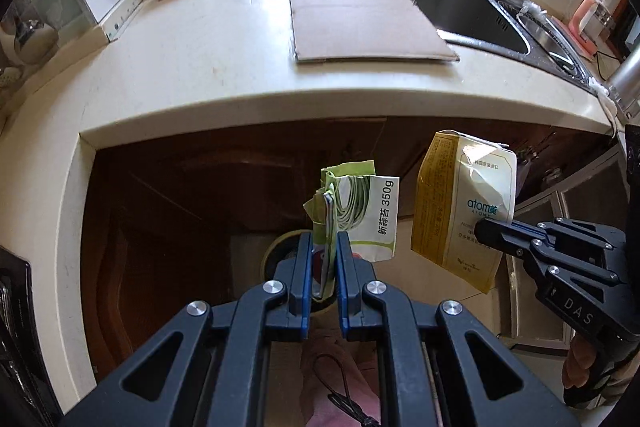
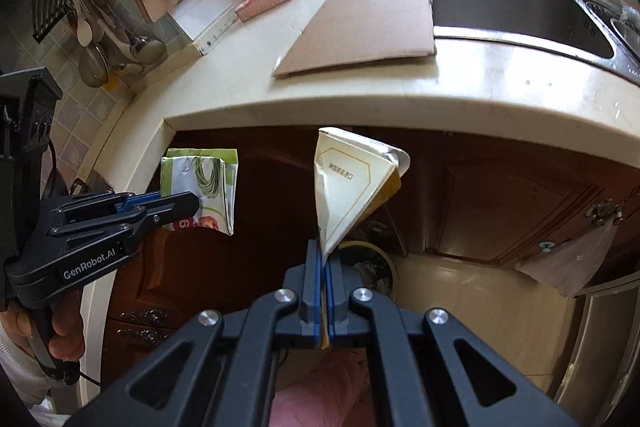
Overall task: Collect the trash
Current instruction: 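Carry the packet and atomy bag down toward the black trash bin, then open both tools over the bin to drop the packet and atomy bag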
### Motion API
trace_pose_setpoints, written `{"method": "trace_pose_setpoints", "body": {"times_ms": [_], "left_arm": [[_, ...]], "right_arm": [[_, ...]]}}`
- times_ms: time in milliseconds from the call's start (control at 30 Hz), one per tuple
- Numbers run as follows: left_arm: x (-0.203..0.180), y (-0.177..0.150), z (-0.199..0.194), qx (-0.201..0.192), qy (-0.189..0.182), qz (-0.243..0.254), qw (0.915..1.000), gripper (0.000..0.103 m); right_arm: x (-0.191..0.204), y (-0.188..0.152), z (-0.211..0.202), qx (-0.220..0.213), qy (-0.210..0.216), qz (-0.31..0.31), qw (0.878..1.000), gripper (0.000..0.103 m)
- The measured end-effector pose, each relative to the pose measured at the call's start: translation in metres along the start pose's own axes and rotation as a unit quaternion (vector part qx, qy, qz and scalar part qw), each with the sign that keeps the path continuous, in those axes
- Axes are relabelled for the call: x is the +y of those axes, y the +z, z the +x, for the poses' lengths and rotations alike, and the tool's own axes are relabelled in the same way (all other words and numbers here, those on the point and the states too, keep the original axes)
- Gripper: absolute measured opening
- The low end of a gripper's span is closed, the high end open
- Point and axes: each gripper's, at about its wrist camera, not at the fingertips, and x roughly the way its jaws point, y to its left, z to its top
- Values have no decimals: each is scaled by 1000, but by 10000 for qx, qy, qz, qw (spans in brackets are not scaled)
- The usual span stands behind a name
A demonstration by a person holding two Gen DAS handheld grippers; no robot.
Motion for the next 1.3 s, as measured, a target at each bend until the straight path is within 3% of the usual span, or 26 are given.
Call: {"method": "trace_pose_setpoints", "body": {"times_ms": [367, 567, 767, 1000, 1300], "left_arm": [[4, -48, 110, 704, 40, -120, 9974, 8], [11, -71, 164, 529, 313, -217, 9979, 8], [19, -93, 206, 637, 250, -420, 9968, 9], [30, -94, 237, 777, 176, -503, 9956, 11], [61, -102, 258, 878, 40, -569, 9945, 32]], "right_arm": [[-32, -40, 96, 810, -296, 205, 9961, 2], [-46, -63, 149, 1127, -376, 293, 9925, 2], [-48, -82, 195, 1373, -432, 312, 9891, 2], [-45, -90, 233, 1580, -407, 281, 9862, 2], [-32, -82, 273, 1785, -325, 218, 9832, 2]]}}
